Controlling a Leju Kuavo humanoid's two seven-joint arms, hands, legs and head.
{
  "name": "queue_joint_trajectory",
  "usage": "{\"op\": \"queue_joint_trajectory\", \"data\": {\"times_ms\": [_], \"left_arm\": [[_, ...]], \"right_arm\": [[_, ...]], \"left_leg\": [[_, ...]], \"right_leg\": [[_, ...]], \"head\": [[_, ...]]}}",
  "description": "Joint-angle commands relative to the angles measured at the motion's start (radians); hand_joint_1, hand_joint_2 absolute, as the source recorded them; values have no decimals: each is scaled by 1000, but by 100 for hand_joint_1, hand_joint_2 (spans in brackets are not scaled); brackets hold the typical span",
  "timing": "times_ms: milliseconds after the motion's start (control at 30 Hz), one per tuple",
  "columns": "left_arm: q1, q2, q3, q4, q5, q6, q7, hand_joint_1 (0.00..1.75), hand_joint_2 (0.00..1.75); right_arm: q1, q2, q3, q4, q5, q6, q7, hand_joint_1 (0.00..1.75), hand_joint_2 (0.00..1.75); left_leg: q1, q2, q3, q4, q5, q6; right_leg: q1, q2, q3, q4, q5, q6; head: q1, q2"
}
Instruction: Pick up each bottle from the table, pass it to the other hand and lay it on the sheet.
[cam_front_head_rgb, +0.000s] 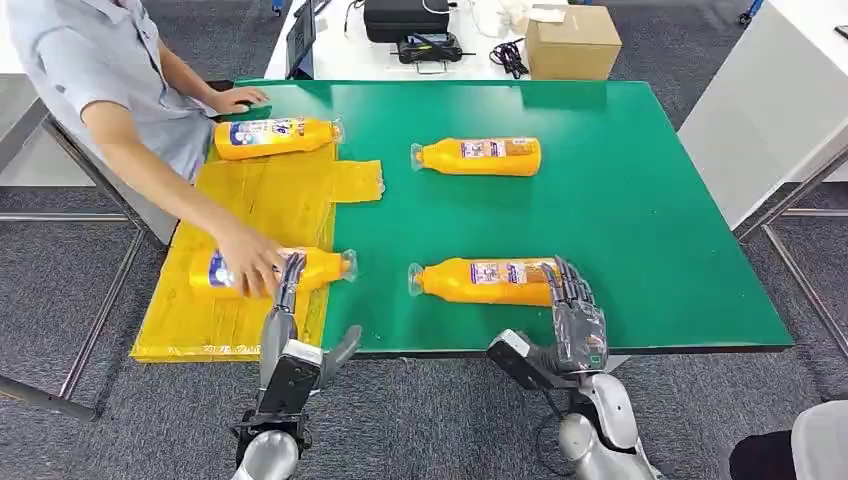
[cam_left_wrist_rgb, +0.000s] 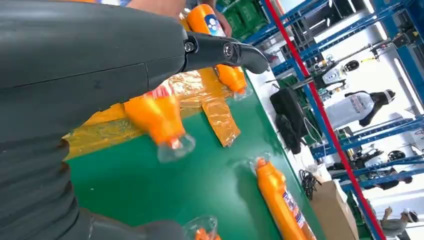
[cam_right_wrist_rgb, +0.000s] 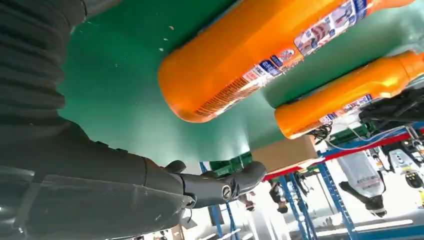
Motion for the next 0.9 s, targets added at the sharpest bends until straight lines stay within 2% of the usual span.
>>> {"op": "queue_joint_trajectory", "data": {"times_ms": [33, 300, 333, 367, 433, 700, 733, 767, 900], "left_arm": [[-50, 12, -40, 65, 6, -6, 0, 0, 175], [-62, 11, -48, 73, 5, -9, -1, 0, 175], [-62, 11, -48, 73, 5, -9, -1, 0, 175], [-62, 11, -48, 73, 5, -9, -1, 0, 175], [-62, 10, -49, 74, 5, -9, -1, 0, 175], [-83, 7, -67, 103, 14, -10, -8, 0, 175], [-83, 7, -67, 103, 14, -10, -8, 0, 175], [-83, 7, -67, 103, 14, -10, -8, 0, 175], [-89, 10, -75, 109, 19, -12, -9, 0, 175]], "right_arm": [[-104, -17, 38, 168, 25, -5, 3, 0, 175], [-137, -9, 58, 183, 35, -4, 4, 0, 175], [-137, -9, 58, 183, 35, -4, 4, 0, 175], [-137, -9, 58, 183, 35, -4, 4, 0, 175], [-141, -9, 57, 187, 35, -2, 4, 0, 175], [-231, -3, 76, 324, 27, 7, 3, 0, 175], [-231, -3, 76, 324, 27, 7, 3, 0, 175], [-231, -3, 76, 324, 27, 7, 3, 0, 175], [-260, -8, 87, 375, 44, 2, 19, 0, 175]], "left_leg": [[1, 2, 9, -1, -3, -2], [0, 1, 3, -1, -1, -1], [1, 3, 9, -1, -3, -2], [0, 1, 3, -1, -1, -1], [0, 1, 4, -1, -1, -1], [0, 2, 3, -1, -1, -1], [1, 3, 9, -2, -2, -2], [0, 2, 5, -1, -1, -1], [0, 1, 6, -1, -2, -2]], "right_leg": [[1, 2, 8, -1, -2, -3], [0, 1, 3, -1, 0, -2], [1, 2, 9, -1, -2, -4], [1, 0, 3, -1, -1, -2], [0, 1, 3, -1, -1, -2], [0, 2, 3, -1, 0, -1], [1, 3, 8, -2, -1, -3], [1, 2, 4, -1, 0, -2], [1, 1, 6, -1, -1, -3]], "head": [[0, 0], [0, 0], [0, 0], [0, 0], [0, 0], [0, 0], [0, 0], [0, 0], [0, 0]]}}
